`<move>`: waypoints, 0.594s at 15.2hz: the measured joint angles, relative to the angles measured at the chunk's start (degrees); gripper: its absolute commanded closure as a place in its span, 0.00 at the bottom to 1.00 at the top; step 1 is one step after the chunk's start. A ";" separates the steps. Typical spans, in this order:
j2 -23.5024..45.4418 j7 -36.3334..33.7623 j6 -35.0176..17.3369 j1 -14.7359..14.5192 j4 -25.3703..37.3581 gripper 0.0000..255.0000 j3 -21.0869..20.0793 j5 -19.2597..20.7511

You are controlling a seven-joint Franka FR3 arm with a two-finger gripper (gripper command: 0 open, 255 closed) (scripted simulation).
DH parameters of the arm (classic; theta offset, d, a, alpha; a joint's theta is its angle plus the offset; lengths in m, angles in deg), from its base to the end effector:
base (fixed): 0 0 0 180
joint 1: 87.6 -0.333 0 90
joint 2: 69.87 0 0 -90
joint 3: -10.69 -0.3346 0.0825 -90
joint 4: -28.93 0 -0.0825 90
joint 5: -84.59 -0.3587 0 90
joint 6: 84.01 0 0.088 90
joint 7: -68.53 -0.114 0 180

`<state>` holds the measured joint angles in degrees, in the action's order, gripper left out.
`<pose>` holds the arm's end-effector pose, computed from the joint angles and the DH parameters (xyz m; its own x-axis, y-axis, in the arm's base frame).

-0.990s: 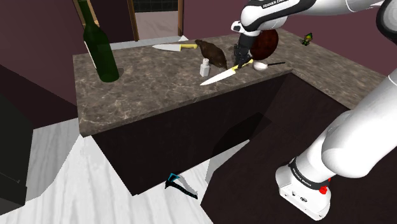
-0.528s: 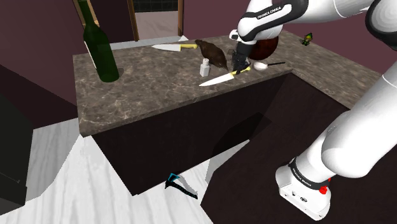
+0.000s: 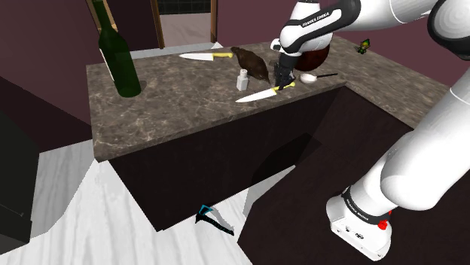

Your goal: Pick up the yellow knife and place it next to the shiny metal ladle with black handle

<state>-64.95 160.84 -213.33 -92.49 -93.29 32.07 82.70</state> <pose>0.5175 -0.1491 0.4010 0.2629 0.9648 -0.0066 0.9640 -0.2624 0.0440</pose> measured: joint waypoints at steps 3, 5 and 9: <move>0.00 0.00 0.00 0.00 0.00 0.00 0.00 0.00; 0.00 0.00 0.00 0.00 0.00 0.00 0.00 0.00; -0.51 -0.13 0.87 -0.02 0.43 0.00 0.04 0.26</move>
<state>-65.46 160.71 -212.46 -92.51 -92.86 32.11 82.96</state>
